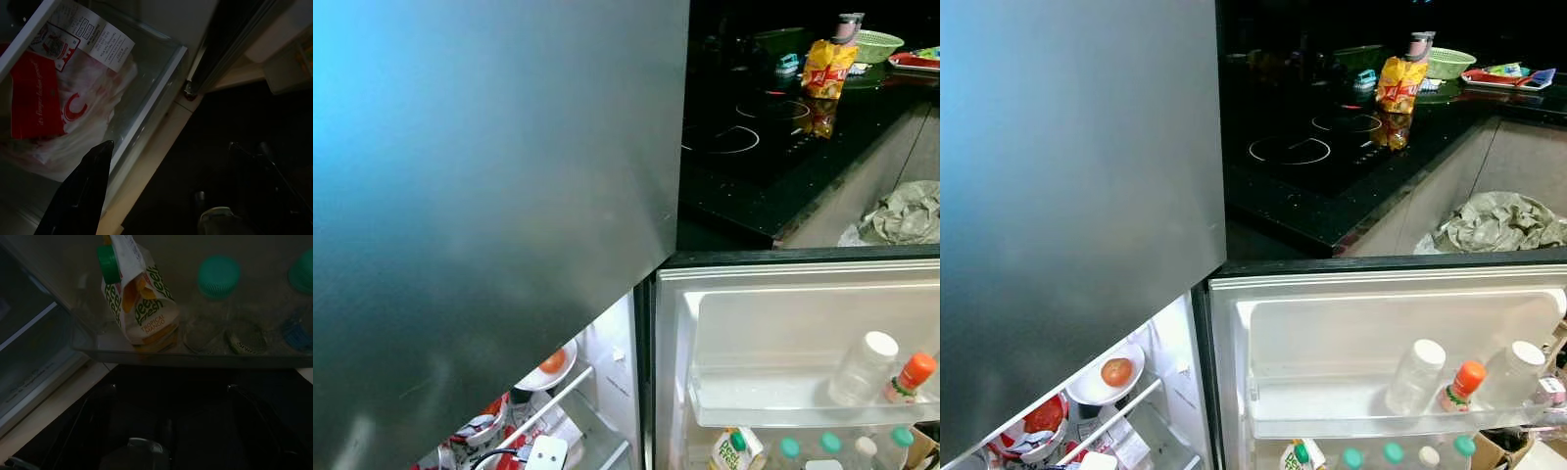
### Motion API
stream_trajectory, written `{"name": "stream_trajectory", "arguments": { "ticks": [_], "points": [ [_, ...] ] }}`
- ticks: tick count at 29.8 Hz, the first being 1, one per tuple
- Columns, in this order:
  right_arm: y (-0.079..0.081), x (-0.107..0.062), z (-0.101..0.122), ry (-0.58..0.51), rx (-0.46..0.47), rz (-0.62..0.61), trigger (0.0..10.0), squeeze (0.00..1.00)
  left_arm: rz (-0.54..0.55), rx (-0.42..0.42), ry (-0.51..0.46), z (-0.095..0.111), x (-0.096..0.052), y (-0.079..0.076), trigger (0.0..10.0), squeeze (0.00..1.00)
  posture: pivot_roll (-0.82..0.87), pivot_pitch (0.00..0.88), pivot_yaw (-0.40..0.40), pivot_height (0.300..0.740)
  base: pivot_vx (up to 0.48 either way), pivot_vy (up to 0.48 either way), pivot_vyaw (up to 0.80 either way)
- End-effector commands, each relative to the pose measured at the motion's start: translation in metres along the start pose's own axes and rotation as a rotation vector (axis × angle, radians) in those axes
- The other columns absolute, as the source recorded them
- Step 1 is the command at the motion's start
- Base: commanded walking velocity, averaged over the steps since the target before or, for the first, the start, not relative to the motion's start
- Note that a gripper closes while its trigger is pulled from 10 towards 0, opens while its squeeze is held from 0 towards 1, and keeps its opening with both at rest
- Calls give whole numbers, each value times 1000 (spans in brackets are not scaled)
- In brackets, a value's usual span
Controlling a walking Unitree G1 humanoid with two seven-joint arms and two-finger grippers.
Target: Restocking fridge
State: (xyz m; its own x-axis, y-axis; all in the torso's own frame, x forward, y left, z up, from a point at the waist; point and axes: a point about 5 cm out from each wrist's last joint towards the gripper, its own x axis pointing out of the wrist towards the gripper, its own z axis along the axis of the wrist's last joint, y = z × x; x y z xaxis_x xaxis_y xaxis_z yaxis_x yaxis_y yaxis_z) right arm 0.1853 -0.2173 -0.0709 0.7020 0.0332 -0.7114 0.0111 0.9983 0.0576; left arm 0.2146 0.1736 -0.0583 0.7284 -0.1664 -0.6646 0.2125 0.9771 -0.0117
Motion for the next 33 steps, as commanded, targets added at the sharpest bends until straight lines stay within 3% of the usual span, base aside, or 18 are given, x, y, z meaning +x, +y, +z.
{"name": "stream_trajectory", "arguments": {
  "ticks": [1, 33],
  "points": [
    [0, -1, -4, 11, 9, -2, 10000, 0, -7, -17, 7, -3, 0, -3, 10000, 0, -63, 93, 24, 740, 0, -480, 0],
    [0, -2, -5, 10, -33, 23, 10000, 0, -19, -35, -5, -3, 0, -5, 10000, 0, -72, 80, 19, 740, 0, -480, 0]
  ]
}}
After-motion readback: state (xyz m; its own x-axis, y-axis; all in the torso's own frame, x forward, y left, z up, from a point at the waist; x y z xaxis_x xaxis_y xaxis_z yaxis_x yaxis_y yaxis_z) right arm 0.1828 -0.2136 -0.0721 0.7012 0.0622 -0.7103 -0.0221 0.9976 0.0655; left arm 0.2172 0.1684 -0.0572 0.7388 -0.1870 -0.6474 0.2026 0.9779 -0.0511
